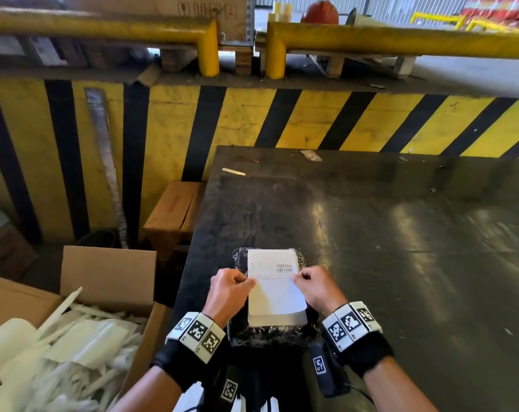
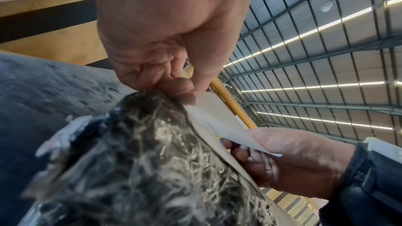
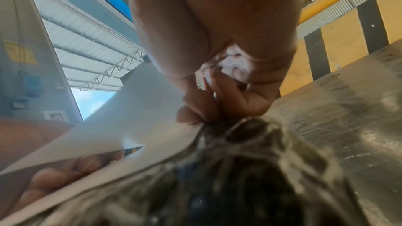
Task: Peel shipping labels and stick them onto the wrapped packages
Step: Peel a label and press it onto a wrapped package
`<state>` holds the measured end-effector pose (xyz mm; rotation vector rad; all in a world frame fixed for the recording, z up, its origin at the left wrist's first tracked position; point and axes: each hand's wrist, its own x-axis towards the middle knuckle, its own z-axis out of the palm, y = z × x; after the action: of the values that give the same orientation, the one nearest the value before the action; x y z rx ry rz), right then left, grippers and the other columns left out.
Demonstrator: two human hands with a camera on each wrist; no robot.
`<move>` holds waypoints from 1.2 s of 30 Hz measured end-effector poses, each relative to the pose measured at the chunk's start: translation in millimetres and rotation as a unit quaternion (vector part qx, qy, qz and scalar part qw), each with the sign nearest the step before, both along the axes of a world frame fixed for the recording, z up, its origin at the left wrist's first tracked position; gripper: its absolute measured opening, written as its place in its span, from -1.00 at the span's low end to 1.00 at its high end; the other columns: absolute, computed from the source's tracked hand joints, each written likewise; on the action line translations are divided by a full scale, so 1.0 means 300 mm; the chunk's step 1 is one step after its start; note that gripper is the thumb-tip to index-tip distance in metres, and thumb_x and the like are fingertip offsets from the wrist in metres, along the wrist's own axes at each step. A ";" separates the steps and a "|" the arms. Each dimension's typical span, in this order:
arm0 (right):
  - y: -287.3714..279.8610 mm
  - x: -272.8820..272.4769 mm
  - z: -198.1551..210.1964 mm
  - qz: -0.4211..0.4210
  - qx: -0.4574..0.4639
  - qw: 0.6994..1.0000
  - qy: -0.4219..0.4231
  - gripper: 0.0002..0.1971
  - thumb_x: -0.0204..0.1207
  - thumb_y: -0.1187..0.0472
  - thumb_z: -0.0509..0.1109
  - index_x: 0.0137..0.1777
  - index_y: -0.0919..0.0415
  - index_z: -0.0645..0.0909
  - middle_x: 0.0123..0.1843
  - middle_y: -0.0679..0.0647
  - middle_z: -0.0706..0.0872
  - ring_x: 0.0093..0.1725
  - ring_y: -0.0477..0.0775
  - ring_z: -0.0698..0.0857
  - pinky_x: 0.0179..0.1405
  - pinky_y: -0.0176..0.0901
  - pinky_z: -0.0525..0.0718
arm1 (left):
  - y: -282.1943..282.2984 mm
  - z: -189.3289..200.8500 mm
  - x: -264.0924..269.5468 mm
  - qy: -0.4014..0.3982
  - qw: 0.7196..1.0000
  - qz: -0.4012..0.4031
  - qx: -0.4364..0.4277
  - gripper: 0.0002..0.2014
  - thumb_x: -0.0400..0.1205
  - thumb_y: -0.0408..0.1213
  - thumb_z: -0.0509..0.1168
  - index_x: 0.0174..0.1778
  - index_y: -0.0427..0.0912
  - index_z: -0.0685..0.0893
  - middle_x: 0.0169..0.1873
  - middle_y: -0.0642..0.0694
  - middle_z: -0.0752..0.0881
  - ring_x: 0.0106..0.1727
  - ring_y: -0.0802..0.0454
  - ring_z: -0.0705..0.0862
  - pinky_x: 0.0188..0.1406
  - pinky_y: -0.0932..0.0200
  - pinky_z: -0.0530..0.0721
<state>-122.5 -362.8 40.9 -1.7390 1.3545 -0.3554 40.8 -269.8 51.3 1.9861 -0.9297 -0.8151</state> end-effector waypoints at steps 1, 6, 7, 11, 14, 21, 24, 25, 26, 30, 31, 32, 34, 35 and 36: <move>-0.001 0.001 0.002 0.002 -0.004 1.000 0.007 -0.67 0.59 0.18 0.29 -0.25 0.47 0.63 -0.23 0.13 0.75 -0.35 0.01 0.58 -0.38 -0.18 0.47 | 0.000 0.002 -0.002 0.003 1.000 0.002 0.001 -0.75 0.54 -0.28 0.37 -0.39 -0.37 0.73 -0.44 -0.05 0.72 -0.50 0.15 0.57 -0.52 0.25 0.53; -0.011 0.012 0.013 0.018 -0.016 0.998 0.058 -0.69 0.59 0.19 0.29 -0.41 0.21 0.55 -0.11 0.16 0.74 -0.29 0.02 0.63 -0.46 -0.26 0.49 | -0.004 0.005 0.002 -0.005 1.000 -0.014 0.018 -0.75 0.49 -0.29 0.36 -0.49 -0.31 0.64 -0.50 -0.13 0.64 -0.52 0.07 0.53 -0.49 0.22 0.50; -0.014 0.015 0.019 0.025 -0.017 0.997 0.071 -0.69 0.59 0.19 0.28 -0.41 0.20 0.56 -0.07 0.18 0.76 -0.29 0.02 0.64 -0.48 -0.29 0.48 | -0.006 0.003 0.004 -0.012 0.999 -0.018 0.023 -0.75 0.48 -0.29 0.36 -0.52 -0.26 0.60 -0.52 -0.13 0.59 -0.52 0.05 0.50 -0.49 0.22 0.49; -0.023 0.021 0.051 0.066 -0.023 0.988 0.138 -0.65 0.57 0.20 0.27 -0.49 0.18 0.52 -0.24 0.09 0.72 -0.49 -0.09 0.51 -0.60 -0.31 0.35 | -0.015 0.010 0.003 -0.055 0.997 -0.028 0.050 -0.70 0.46 -0.31 0.34 -0.60 -0.19 0.48 -0.55 -0.08 0.55 -0.50 0.04 0.49 -0.48 0.20 0.45; -0.028 0.030 0.073 0.081 -0.038 0.978 0.189 -0.72 0.56 0.14 0.30 -0.39 0.14 0.54 -0.19 0.10 0.71 -0.34 0.02 0.61 -0.51 -0.26 0.43 | -0.025 0.013 0.005 -0.087 0.992 -0.036 0.082 -0.63 0.48 -0.23 0.35 -0.65 -0.18 0.47 -0.44 -0.10 0.68 -0.34 -0.05 0.67 -0.32 0.18 0.57; 0.013 0.039 0.114 0.099 -0.142 0.933 0.315 -0.59 0.57 -0.11 0.25 0.14 0.22 0.65 0.16 0.16 0.74 0.08 0.21 0.73 -0.05 -0.09 0.62 | -0.008 0.005 0.006 -0.188 0.971 -0.062 0.136 -0.49 0.53 0.16 0.30 -0.17 -0.33 0.64 -0.07 -0.20 0.76 0.00 -0.20 0.73 -0.12 0.06 0.64; 0.036 -0.011 0.109 0.096 -0.156 0.929 0.322 -0.54 0.54 -0.23 0.24 0.09 0.19 0.60 0.14 0.14 0.71 0.10 0.19 0.70 -0.07 -0.08 0.57 | 0.041 0.000 0.004 -0.243 0.961 -0.086 0.102 -0.58 0.54 0.17 0.30 -0.38 -0.12 0.48 -0.21 -0.07 0.70 -0.10 -0.11 0.69 -0.28 0.13 0.48; 0.051 -0.033 0.101 0.096 -0.172 0.928 0.315 -0.54 0.53 -0.23 0.25 0.12 0.18 0.54 0.17 0.13 0.67 0.14 0.18 0.66 0.00 -0.05 0.57 | 0.058 0.000 0.000 -0.272 0.954 -0.099 0.078 -0.63 0.54 0.15 0.30 -0.34 -0.07 0.46 -0.18 -0.02 0.66 -0.08 -0.07 0.65 -0.26 0.12 0.45; 0.068 -0.050 0.090 0.104 -0.200 0.925 0.306 -0.53 0.52 -0.22 0.25 0.17 0.16 0.49 0.22 0.13 0.62 0.20 0.17 0.60 0.09 0.00 0.55 | 0.076 -0.002 -0.001 -0.306 0.944 -0.114 0.047 -0.67 0.54 0.14 0.30 -0.24 -0.05 0.48 -0.12 0.01 0.62 -0.02 -0.04 0.61 -0.19 0.13 0.43; 0.172 -0.124 0.033 0.169 -0.327 0.897 0.246 -0.57 0.56 -0.10 0.23 0.36 0.05 0.44 0.42 0.02 0.50 0.42 0.09 0.44 0.37 -0.01 0.38 | 0.130 -0.051 -0.030 -0.393 0.891 -0.227 0.024 -0.14 0.50 0.44 -0.22 0.54 -0.12 0.28 0.59 -0.21 0.22 0.63 -0.19 0.12 0.55 -0.06 0.16; 0.207 -0.136 0.022 0.193 -0.341 0.888 0.242 -0.60 0.56 -0.07 0.21 0.36 0.02 0.47 0.44 0.00 0.52 0.45 0.08 0.46 0.39 0.02 0.41 | 0.141 -0.064 -0.038 -0.389 0.885 -0.252 0.040 0.05 0.38 0.50 -0.49 0.64 -0.15 0.08 0.67 -0.21 0.01 0.68 -0.16 -0.09 0.62 -0.07 -0.04; 0.236 -0.142 0.007 0.212 -0.346 0.880 0.248 -0.62 0.56 -0.08 0.16 0.32 -0.01 0.52 0.41 -0.03 0.59 0.44 0.05 0.52 0.35 0.04 0.49 | 0.148 -0.077 -0.046 -0.381 0.883 -0.270 0.054 0.15 0.24 0.49 -0.70 0.67 -0.13 -0.08 0.67 -0.20 -0.15 0.67 -0.13 -0.25 0.61 -0.04 -0.20; 0.275 -0.152 -0.015 0.221 -0.324 0.876 0.280 -0.55 0.62 -0.16 -0.03 0.27 -0.04 0.59 0.35 -0.10 0.66 0.38 -0.02 0.60 0.24 0.01 0.59 | 0.148 -0.099 -0.053 -0.365 0.885 -0.283 0.063 0.19 0.14 0.45 -0.84 0.66 -0.12 -0.23 0.65 -0.18 -0.30 0.59 -0.09 -0.44 0.54 0.01 -0.36; 0.280 -0.152 -0.020 0.218 -0.312 0.876 0.297 -0.43 0.65 -0.21 -0.18 0.34 -0.01 0.56 0.41 -0.09 0.62 0.44 -0.01 0.55 0.30 0.03 0.53 | 0.146 -0.105 -0.055 -0.360 0.886 -0.286 0.064 0.17 0.15 0.44 -0.84 0.65 -0.11 -0.25 0.64 -0.17 -0.33 0.55 -0.07 -0.49 0.51 0.02 -0.39; 0.275 -0.147 -0.019 0.227 -0.298 0.878 0.298 -0.29 0.62 -0.28 -0.32 0.46 0.04 0.46 0.53 -0.06 0.48 0.54 0.03 0.40 0.43 0.07 0.37 | 0.145 -0.111 -0.053 -0.359 0.885 -0.288 0.065 0.14 0.18 0.44 -0.81 0.65 -0.11 -0.27 0.62 -0.14 -0.37 0.53 -0.06 -0.50 0.49 0.02 -0.40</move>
<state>-166.7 -280.2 35.2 -2.7817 1.2440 0.0608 24.7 -226.4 18.1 2.1849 -2.0107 -0.4197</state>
